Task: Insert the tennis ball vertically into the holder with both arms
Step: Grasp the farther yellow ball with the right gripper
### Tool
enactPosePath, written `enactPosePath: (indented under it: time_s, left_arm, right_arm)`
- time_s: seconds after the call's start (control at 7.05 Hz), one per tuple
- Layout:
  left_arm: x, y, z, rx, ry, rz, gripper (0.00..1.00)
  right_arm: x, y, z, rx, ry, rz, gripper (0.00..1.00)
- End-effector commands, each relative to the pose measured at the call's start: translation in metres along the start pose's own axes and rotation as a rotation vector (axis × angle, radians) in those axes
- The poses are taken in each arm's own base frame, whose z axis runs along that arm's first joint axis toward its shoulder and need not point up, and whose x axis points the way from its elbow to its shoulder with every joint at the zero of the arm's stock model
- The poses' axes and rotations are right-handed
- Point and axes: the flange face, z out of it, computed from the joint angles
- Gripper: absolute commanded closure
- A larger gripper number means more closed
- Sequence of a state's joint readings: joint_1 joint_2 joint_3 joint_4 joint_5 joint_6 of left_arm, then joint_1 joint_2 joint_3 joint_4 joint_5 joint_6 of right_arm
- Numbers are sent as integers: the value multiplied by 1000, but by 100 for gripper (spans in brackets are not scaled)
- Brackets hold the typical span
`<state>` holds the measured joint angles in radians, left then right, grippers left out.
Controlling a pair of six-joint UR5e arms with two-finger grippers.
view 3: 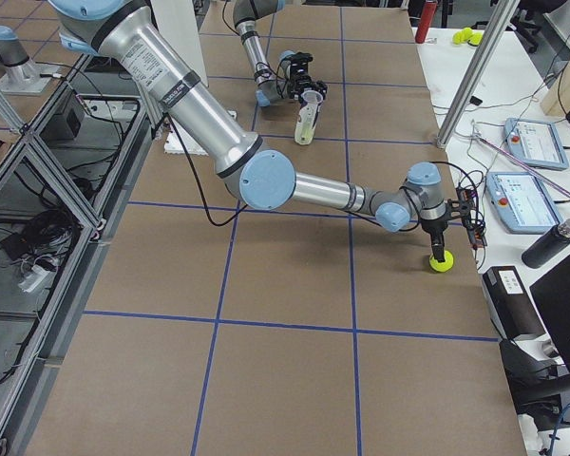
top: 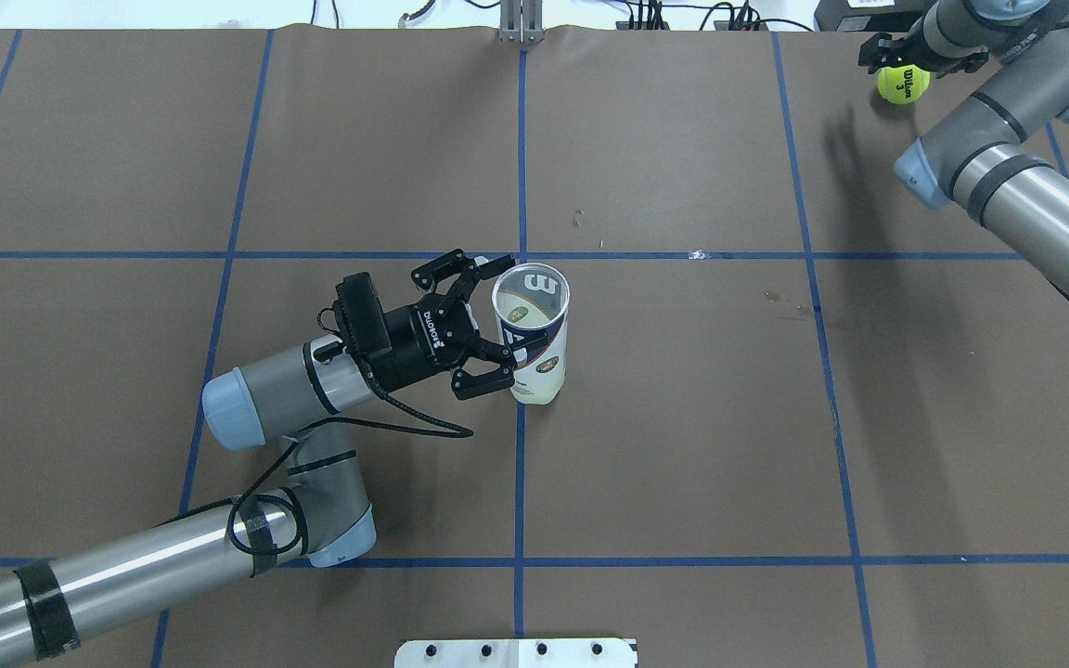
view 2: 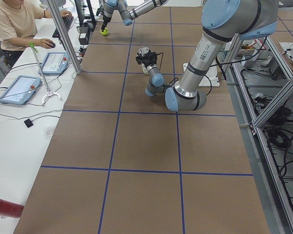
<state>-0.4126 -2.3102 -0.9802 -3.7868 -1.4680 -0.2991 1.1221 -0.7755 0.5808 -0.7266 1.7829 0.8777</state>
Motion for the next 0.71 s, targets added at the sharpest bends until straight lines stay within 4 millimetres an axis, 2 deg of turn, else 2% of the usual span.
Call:
enactPosePath:
  time_s: [0.0,0.28,0.43,0.57]
  left_arm:
    - [-1,2,-3,-4,-1,0,2]
    - [1,1,-2,-1,1,-1,2]
    - [1,1,-2,-1,1,-1,2]
    - [0,1,-3,-3,0,-1,2]
  right_arm:
    - [-3,13,12,27,52,-14,1]
    - [-2,21,21,43,88,-24,1]
    - [1,24,25,51,107,-29,5]
    - [0,23,24,53,107,-29,65]
